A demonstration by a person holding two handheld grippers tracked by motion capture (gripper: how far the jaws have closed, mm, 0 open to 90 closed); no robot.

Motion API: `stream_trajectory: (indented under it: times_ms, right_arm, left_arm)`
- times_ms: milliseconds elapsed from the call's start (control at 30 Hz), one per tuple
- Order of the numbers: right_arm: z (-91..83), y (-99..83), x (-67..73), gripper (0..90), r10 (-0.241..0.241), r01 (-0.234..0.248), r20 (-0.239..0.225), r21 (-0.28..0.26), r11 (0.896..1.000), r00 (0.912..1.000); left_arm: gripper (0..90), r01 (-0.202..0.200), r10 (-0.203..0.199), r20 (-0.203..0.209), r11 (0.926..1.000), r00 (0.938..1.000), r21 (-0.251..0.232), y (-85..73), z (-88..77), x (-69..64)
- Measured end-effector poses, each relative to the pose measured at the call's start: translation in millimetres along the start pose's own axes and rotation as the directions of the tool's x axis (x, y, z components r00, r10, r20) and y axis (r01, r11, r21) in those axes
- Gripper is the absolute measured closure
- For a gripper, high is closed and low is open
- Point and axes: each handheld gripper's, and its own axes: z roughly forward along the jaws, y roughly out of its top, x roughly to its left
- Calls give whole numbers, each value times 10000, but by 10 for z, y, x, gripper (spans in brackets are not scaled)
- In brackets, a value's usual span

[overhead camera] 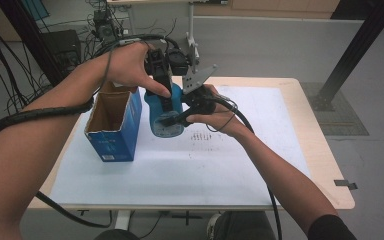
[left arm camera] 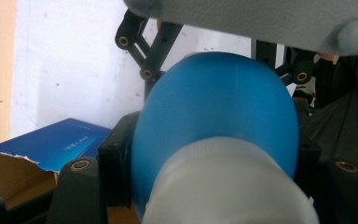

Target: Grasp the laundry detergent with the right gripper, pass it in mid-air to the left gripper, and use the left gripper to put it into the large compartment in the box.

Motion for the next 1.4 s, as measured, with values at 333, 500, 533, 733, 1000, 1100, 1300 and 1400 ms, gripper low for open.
stream_trajectory:
  times_ms: [333,500,533,733,1000,1100,1300,1400]
  right_arm:
    - [-2,8,8,402,-65,65,127,-20,10000,9999]
    - [-6,1,1,370,-87,87,215,12,10000,9997]
    - [-6,1,1,370,-87,87,215,12,10000,9997]
    - [-74,-51,-4,153,309,-353,879,482,9982,9957]
    - [-288,-143,-17,60,866,-1049,1385,1306,9859,9866]
    - [-366,-184,-17,18,873,-1091,1251,1796,9777,9883]
    - [-574,-214,-11,23,751,-1175,1905,2220,9679,9788]
    - [-637,-219,-15,23,816,-1297,2001,2403,9620,9764]
  left_arm:
    - [366,39,-39,-53,10000,10000,79,7,-2,-4]
    - [366,118,-118,32,9999,9999,-14,-3,-13,2]
    - [366,118,-118,32,9999,9999,-14,-3,-13,2]
    - [366,209,-209,-4,9998,9998,21,-3,-54,20]
    - [365,785,-785,-23,9969,9969,49,-35,-106,94]
    - [365,905,-904,-87,9959,9959,76,-43,-137,114]
    - [364,1555,-1551,-264,9878,9875,131,-88,-268,185]
    - [364,1835,-1830,-358,9830,9825,109,-119,-329,219]
